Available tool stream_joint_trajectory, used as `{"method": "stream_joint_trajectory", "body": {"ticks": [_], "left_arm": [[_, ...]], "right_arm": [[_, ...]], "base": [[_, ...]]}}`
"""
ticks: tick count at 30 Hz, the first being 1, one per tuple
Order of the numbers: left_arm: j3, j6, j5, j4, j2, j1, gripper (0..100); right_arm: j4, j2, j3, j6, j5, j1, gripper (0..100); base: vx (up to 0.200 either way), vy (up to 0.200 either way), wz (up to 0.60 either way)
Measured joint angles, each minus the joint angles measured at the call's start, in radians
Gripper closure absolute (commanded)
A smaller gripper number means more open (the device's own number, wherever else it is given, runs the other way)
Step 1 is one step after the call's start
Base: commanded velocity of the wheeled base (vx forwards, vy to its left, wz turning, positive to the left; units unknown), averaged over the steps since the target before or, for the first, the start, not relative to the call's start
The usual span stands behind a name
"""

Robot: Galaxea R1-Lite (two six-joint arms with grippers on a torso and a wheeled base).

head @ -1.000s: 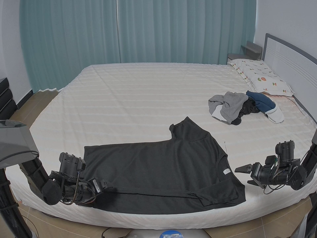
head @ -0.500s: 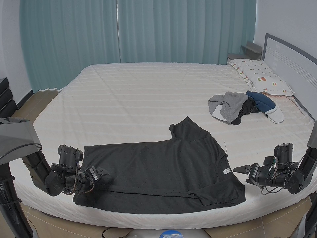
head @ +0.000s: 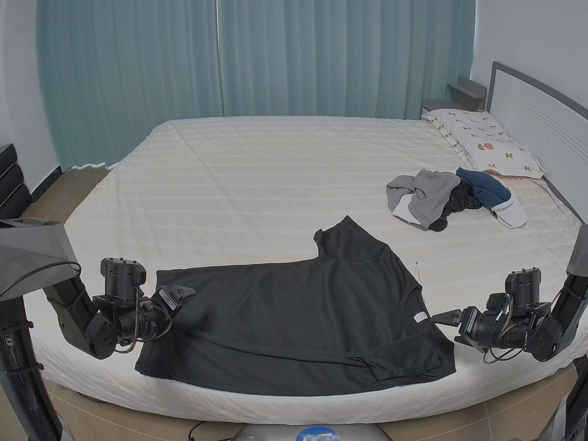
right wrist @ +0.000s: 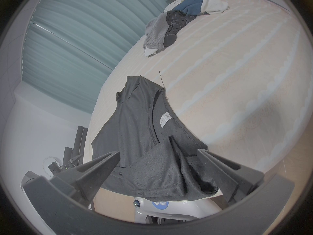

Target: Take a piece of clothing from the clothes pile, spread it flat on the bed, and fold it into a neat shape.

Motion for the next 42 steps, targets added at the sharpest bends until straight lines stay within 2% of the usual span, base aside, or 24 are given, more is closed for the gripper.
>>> {"method": "stream_joint_trajectory", "body": {"ticks": [11,17,21,30,38,39,42], "left_arm": [[0.051,0.007,0.006,0.005,-0.016,0.014,0],[0.069,0.101,0.000,0.137,-0.099,0.029,0],[0.068,0.133,-0.023,0.157,-0.137,0.059,0],[0.035,0.168,-0.039,0.150,-0.074,0.103,0],[0.010,0.172,-0.039,0.150,-0.023,0.104,0],[0.005,0.172,-0.039,0.151,-0.018,0.103,100],[-0.005,0.174,-0.039,0.151,-0.006,0.100,100]], "right_arm": [[0.000,0.000,0.000,0.000,0.000,0.000,0],[0.000,0.000,0.001,0.000,0.000,0.000,0],[0.000,0.000,0.001,0.000,0.000,0.000,0],[-0.001,0.000,0.001,0.000,0.000,0.000,0],[-0.001,0.000,0.000,0.000,0.000,-0.001,0],[-0.001,0.000,0.000,0.000,0.000,-0.001,0],[-0.001,0.000,0.000,0.000,0.000,0.000,0]], "base": [[0.000,0.000,0.00],[0.000,0.000,0.00],[0.000,0.000,0.00],[0.000,0.000,0.00],[0.000,0.000,0.00],[0.000,0.000,0.00],[0.000,0.000,0.00]]}}
